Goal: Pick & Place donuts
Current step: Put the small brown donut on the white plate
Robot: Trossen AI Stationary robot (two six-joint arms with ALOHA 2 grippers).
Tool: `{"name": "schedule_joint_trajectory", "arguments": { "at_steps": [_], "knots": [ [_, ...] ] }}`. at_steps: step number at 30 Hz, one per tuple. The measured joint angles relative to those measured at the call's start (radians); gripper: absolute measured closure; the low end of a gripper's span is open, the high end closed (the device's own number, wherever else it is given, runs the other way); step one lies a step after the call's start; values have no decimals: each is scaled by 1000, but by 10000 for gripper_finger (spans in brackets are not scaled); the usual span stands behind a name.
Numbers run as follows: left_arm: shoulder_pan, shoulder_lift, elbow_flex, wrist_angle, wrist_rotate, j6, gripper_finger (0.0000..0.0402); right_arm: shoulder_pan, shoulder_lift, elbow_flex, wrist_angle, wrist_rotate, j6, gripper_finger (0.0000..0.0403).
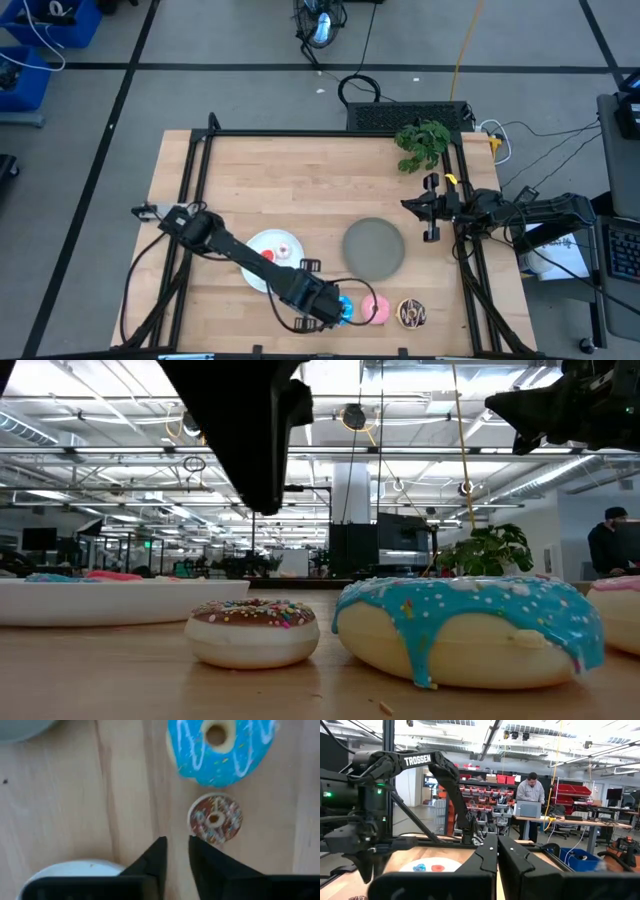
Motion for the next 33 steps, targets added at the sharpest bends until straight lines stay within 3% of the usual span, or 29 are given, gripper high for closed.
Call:
{"name": "schedule_joint_trajectory", "arguments": {
  "at_steps": [8,15,23,33],
  "knots": [
    [-9,8,-5,26,40,-6,188,0,0,0,0,0,0,403],
    [-35,8,-5,88,61,53,119,0,0,0,0,0,6,403],
    [-40,22,-6,134,78,87,86,0,0,0,0,0,7,403],
    [-31,63,-6,160,114,132,102,0,1,0,0,0,7,403]
  ]
}}
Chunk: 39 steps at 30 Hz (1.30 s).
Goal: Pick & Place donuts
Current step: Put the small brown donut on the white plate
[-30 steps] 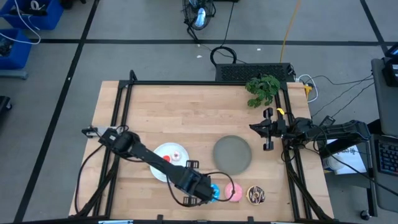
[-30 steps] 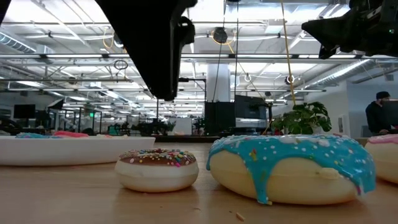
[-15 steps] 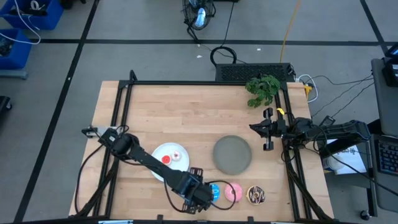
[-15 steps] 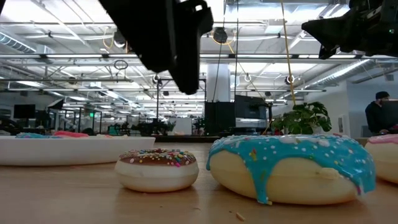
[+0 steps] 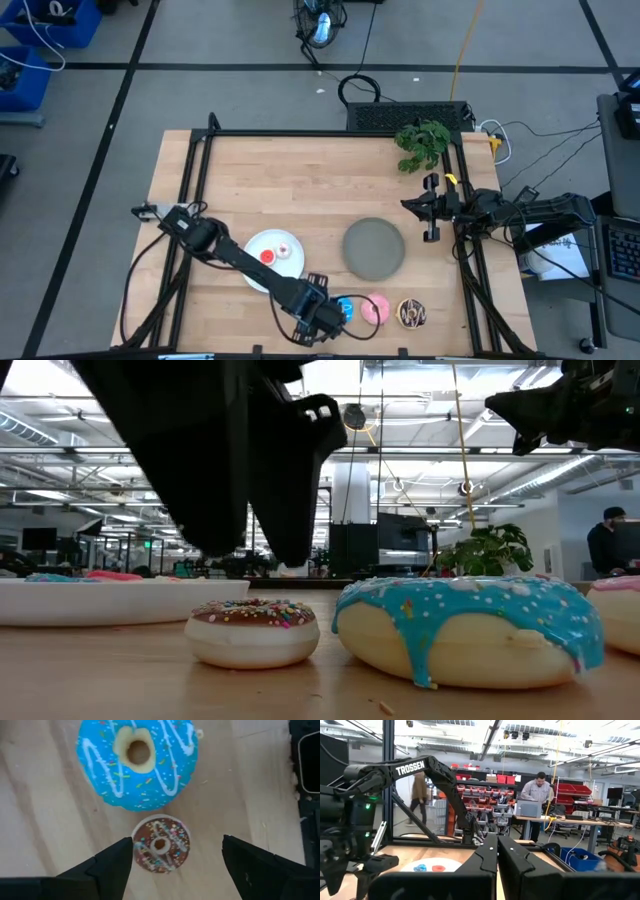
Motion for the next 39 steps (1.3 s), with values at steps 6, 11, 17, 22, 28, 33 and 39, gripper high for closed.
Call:
{"name": "schedule_joint_trajectory", "arguments": {
  "at_steps": [6,11,17,22,28,33,39],
  "knots": [
    [6,28,0,-3,-9,11,93,0,5,0,-1,0,0,403],
    [11,43,-7,0,-2,23,90,0,10,0,1,3,0,403],
    [13,53,-12,5,21,42,108,0,12,0,1,3,0,403],
    [12,59,-22,15,18,57,132,0,11,0,2,4,0,403],
    [13,57,-29,20,15,63,179,0,11,0,1,4,0,403],
    [18,57,-17,-10,19,-2,223,0,11,0,1,4,0,403],
    [19,59,69,-191,16,-26,248,0,11,0,1,4,0,403]
  ]
}}
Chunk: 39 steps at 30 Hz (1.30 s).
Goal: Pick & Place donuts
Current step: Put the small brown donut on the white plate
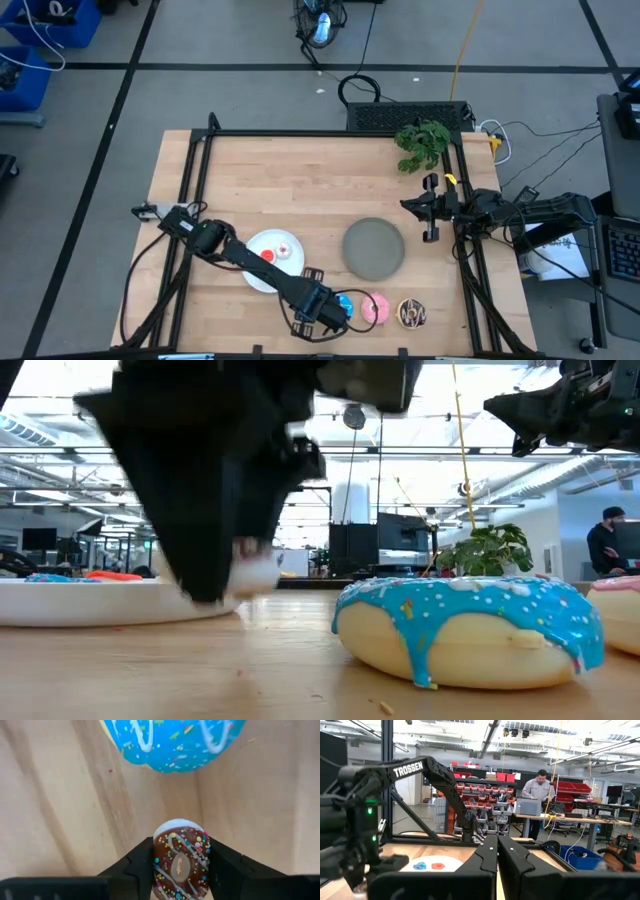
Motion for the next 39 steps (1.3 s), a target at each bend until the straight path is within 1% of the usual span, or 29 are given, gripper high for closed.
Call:
{"name": "schedule_joint_trajectory", "arguments": {
  "at_steps": [4,8,9,10,15,16,20,23,27,29,32,36,39],
  "knots": [
    [0,0,116,-124,0,-25,244,0,0,0,0,0,0,403],
    [-1,0,259,-299,-17,-64,233,0,0,0,0,-1,0,403],
    [-2,-2,284,-342,-27,-75,230,0,0,0,0,-2,0,403],
    [-1,-25,277,-359,-29,-83,228,0,0,0,0,-2,0,403],
    [4,-185,162,-367,-32,-176,225,0,0,0,0,-3,0,403],
    [5,-221,142,-363,-51,-201,225,0,0,0,0,-4,0,403],
    [-4,-348,35,-355,-188,-289,224,0,0,0,0,-4,0,403],
    [-9,-427,-70,-328,-227,-346,224,0,0,0,0,-4,0,403],
    [-9,-506,-245,-324,-228,-434,224,0,0,0,0,-4,0,403],
    [-6,-536,-331,-276,-208,-457,224,0,0,0,0,-4,0,403],
    [-6,-559,-434,-176,-170,-437,224,0,0,0,3,-4,0,403],
    [1,-560,-502,-94,-153,-407,224,0,0,0,11,-4,0,403],
    [16,-560,-537,-4,-150,-369,224,0,0,0,11,-4,0,403]
  ]
}}
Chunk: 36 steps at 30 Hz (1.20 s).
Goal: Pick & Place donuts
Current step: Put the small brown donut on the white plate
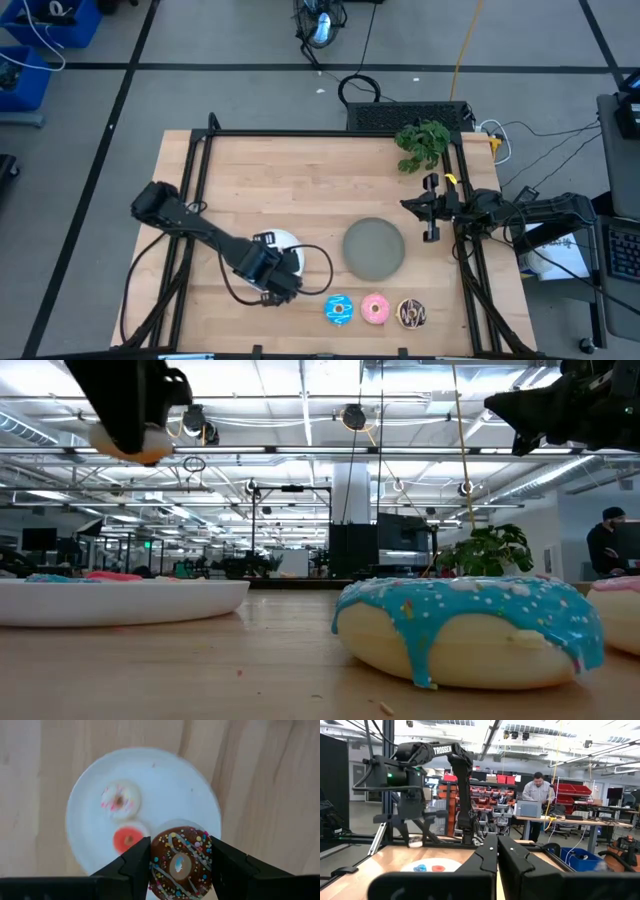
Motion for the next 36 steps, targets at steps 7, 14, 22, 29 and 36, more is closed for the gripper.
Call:
{"name": "schedule_joint_trajectory", "arguments": {
  "at_steps": [7,14,22,29,36],
  "knots": [
    [37,0,-12,42,-1,55,224,0,0,0,3,0,-1,403],
    [61,15,-12,61,-61,54,224,0,0,0,3,0,-1,403],
    [70,126,-13,77,-60,153,224,0,0,0,-1,0,0,403],
    [73,208,-13,109,-26,191,225,0,0,0,-1,0,-1,403],
    [76,243,-13,115,-13,193,224,0,0,0,-5,0,-2,403]
  ]
}}
